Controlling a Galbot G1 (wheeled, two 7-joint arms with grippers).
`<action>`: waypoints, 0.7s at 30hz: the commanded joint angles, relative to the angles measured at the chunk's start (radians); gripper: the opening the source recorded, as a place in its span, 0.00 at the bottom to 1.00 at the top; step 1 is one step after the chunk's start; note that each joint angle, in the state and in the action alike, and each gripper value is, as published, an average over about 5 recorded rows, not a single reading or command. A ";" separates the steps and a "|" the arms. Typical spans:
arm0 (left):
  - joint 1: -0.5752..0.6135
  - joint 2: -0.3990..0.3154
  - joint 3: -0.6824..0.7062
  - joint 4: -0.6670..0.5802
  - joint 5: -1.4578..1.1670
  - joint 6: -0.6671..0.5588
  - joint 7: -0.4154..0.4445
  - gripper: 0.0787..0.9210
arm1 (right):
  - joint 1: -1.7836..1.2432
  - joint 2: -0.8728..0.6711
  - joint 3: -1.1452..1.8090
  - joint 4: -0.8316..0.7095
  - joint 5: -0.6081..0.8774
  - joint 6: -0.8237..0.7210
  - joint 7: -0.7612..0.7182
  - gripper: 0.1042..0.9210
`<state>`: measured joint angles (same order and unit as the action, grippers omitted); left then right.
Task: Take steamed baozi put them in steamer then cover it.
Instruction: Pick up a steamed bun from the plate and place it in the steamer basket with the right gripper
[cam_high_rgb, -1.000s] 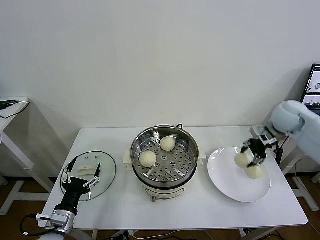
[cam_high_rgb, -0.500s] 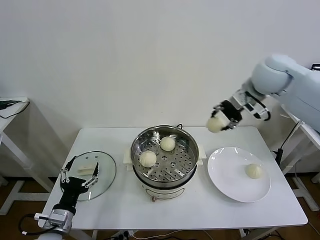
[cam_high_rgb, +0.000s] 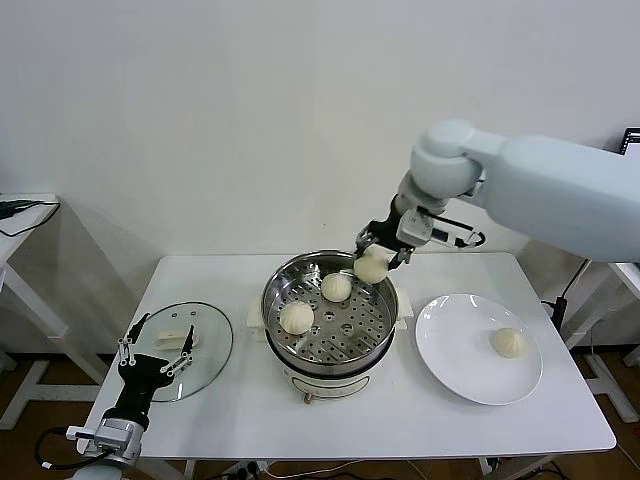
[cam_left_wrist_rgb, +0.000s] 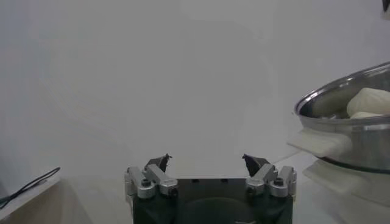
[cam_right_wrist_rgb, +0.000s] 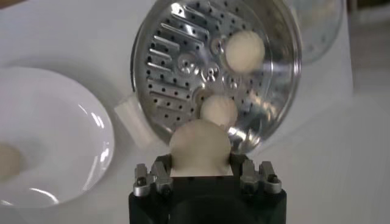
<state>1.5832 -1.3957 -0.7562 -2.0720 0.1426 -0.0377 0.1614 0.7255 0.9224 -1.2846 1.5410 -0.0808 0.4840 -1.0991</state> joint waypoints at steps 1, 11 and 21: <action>-0.001 0.001 -0.003 0.005 0.000 -0.002 0.001 0.88 | -0.005 0.078 -0.064 0.010 -0.052 0.161 0.065 0.67; -0.001 0.000 -0.012 0.013 -0.005 -0.006 0.004 0.88 | -0.056 0.130 -0.066 0.017 -0.051 0.214 0.083 0.67; -0.011 0.001 -0.016 0.029 -0.012 -0.006 0.007 0.88 | -0.058 0.166 -0.101 0.024 -0.023 0.207 0.074 0.67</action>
<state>1.5733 -1.3950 -0.7710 -2.0460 0.1320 -0.0442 0.1685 0.6746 1.0590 -1.3661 1.5613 -0.1092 0.6596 -1.0347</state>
